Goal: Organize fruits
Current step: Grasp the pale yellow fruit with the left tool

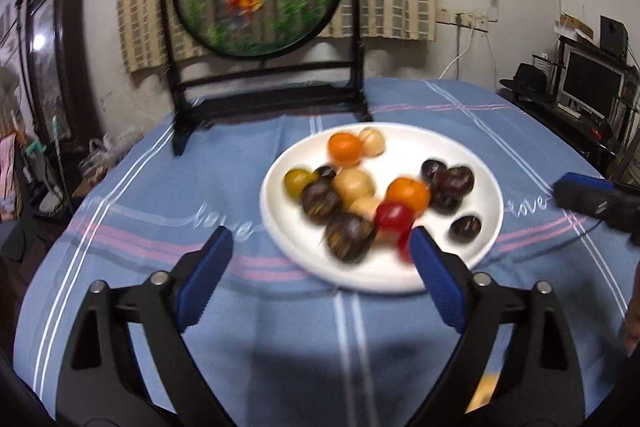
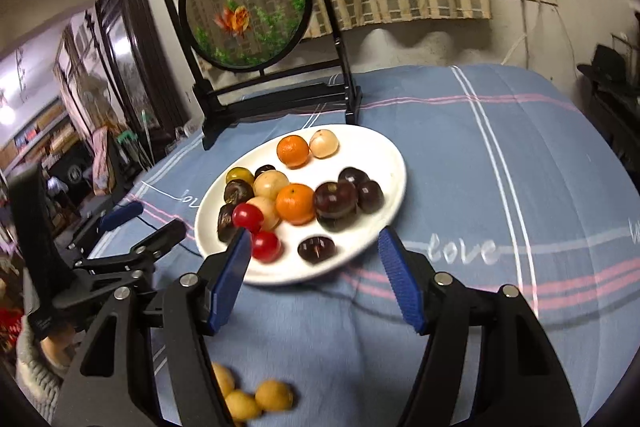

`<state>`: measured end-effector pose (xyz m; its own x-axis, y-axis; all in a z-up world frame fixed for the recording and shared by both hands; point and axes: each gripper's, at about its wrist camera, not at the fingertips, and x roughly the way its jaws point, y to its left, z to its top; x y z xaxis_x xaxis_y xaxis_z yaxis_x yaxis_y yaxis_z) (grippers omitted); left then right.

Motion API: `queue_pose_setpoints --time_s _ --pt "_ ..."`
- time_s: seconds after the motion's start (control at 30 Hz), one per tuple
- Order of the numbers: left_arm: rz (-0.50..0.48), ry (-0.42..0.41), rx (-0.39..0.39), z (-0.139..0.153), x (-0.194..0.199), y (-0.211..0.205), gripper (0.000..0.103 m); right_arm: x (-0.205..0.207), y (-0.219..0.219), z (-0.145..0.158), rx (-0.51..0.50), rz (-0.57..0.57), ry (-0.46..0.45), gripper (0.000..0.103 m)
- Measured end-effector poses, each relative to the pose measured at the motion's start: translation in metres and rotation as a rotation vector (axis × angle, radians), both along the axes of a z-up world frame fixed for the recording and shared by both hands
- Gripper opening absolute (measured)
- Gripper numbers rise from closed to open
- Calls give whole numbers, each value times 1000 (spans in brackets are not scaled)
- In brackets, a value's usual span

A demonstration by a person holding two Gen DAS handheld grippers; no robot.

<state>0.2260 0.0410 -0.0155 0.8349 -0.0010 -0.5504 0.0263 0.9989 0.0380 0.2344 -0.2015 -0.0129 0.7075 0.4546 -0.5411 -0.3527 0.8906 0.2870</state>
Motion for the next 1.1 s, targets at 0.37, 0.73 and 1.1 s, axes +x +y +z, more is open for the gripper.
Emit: queue_pose_setpoints --time_s 0.37,0.73,1.1 --pt "-162 22 69 -19 -71 -22 97 -37 -49 -14 120 -118 40 98" --pt "-317 68 111 -26 -73 -54 100 -36 -48 -15 122 -109 73 98" --pt "-247 133 109 -35 -63 -44 101 -37 -50 -15 120 -117 73 98"
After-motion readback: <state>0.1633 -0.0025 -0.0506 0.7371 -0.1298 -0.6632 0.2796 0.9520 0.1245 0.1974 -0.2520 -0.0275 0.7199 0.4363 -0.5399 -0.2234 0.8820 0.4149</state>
